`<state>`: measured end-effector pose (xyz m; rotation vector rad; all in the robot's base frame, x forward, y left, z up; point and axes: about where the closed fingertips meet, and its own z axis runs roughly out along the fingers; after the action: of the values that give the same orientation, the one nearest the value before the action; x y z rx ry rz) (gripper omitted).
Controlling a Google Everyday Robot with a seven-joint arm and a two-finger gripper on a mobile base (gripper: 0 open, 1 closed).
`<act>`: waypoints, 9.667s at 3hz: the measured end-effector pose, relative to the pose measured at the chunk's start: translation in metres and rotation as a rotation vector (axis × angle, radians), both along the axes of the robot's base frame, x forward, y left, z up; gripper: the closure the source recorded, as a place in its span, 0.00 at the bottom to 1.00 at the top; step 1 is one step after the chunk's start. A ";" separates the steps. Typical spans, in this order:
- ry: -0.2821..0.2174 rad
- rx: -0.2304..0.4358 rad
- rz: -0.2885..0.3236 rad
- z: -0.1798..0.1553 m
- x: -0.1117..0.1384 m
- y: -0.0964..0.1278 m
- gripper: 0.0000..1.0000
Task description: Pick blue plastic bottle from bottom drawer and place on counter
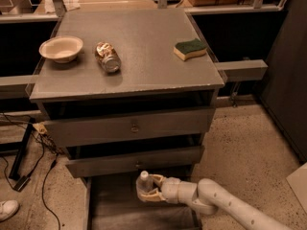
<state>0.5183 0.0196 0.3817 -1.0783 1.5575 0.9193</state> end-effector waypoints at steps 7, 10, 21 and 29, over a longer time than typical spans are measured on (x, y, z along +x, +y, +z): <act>-0.130 -0.074 -0.099 0.147 0.024 -0.061 1.00; -0.218 -0.107 -0.122 0.213 0.030 -0.078 1.00; -0.398 -0.186 -0.052 0.412 0.021 -0.101 1.00; -0.563 -0.278 -0.087 0.573 0.036 -0.146 1.00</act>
Offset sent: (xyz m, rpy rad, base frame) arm -0.0148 -0.0447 0.0636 -0.0384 -0.0567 -0.0853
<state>0.5541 -0.1262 0.9550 -1.3146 1.2607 0.2967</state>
